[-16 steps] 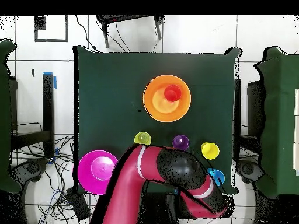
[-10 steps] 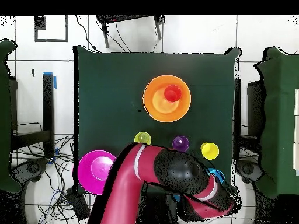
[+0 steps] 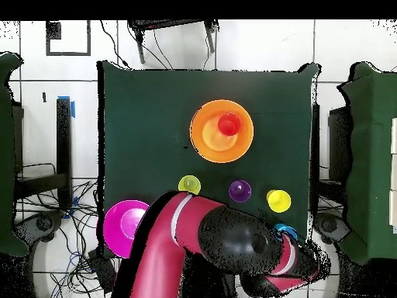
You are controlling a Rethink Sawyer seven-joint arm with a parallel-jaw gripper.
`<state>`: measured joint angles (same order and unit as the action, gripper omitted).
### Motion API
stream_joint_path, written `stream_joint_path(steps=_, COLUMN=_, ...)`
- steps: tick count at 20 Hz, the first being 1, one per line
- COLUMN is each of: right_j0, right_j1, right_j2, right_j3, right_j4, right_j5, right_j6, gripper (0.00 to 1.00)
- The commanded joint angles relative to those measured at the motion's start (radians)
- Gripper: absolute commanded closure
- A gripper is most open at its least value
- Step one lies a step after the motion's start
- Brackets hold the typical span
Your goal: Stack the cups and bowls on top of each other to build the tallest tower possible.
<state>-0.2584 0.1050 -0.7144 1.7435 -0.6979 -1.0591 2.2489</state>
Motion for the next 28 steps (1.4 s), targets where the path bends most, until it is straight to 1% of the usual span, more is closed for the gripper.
stream_joint_path(steps=1, right_j0=-0.009, right_j1=0.016, right_j2=0.128, right_j3=-0.044, right_j4=-0.067, right_j5=0.196, right_j6=0.104, gripper=0.00)
stream_joint_path(steps=7, right_j0=-0.016, right_j1=0.007, right_j2=0.137, right_j3=-0.039, right_j4=-0.081, right_j5=0.207, right_j6=0.106, gripper=0.00)
stream_joint_path(steps=8, right_j0=-0.013, right_j1=-0.006, right_j2=0.139, right_j3=-0.034, right_j4=-0.101, right_j5=0.227, right_j6=0.125, gripper=0.00)
stream_joint_path(steps=9, right_j0=-0.010, right_j1=-0.014, right_j2=0.139, right_j3=-0.029, right_j4=-0.107, right_j5=0.233, right_j6=0.130, gripper=0.00)
stream_joint_path(steps=11, right_j0=0.006, right_j1=-0.051, right_j2=0.132, right_j3=-0.007, right_j4=-0.129, right_j5=0.252, right_j6=0.145, gripper=0.00)
stream_joint_path(steps=12, right_j0=0.015, right_j1=-0.075, right_j2=0.132, right_j3=0.001, right_j4=-0.154, right_j5=0.270, right_j6=0.162, gripper=0.00)
stream_joint_path(steps=14, right_j0=0.018, right_j1=-0.104, right_j2=0.134, right_j3=0.018, right_j4=-0.180, right_j5=0.284, right_j6=0.176, gripper=0.00)
stream_joint_path(steps=18, right_j0=0.005, right_j1=-0.122, right_j2=0.154, right_j3=0.025, right_j4=-0.186, right_j5=0.306, right_j6=0.167, gripper=0.00)
stream_joint_path(steps=21, right_j0=0.012, right_j1=-0.179, right_j2=0.167, right_j3=0.038, right_j4=-0.237, right_j5=0.351, right_j6=0.200, gripper=0.00)
stream_joint_path(steps=22, right_j0=0.018, right_j1=-0.207, right_j2=0.174, right_j3=0.042, right_j4=-0.275, right_j5=0.379, right_j6=0.231, gripper=0.00)
stream_joint_path(steps=23, right_j0=0.017, right_j1=-0.222, right_j2=0.178, right_j3=0.049, right_j4=-0.291, right_j5=0.391, right_j6=0.240, gripper=0.00)
stream_joint_path(steps=24, right_j0=0.023, right_j1=-0.253, right_j2=0.187, right_j3=0.054, right_j4=-0.334, right_j5=0.421, right_j6=0.275, gripper=0.00)
stream_joint_path(steps=25, right_j0=0.020, right_j1=-0.267, right_j2=0.192, right_j3=0.060, right_j4=-0.351, right_j5=0.432, right_j6=0.284, gripper=0.00)
stream_joint_path(steps=26, right_j0=0.019, right_j1=-0.290, right_j2=0.202, right_j3=0.066, right_j4=-0.384, right_j5=0.453, right_j6=0.312, gripper=0.00)
stream_joint_path(steps=28, right_j0=0.001, right_j1=-0.307, right_j2=0.223, right_j3=0.075, right_j4=-0.403, right_j5=0.473, right_j6=0.318, gripper=0.00)
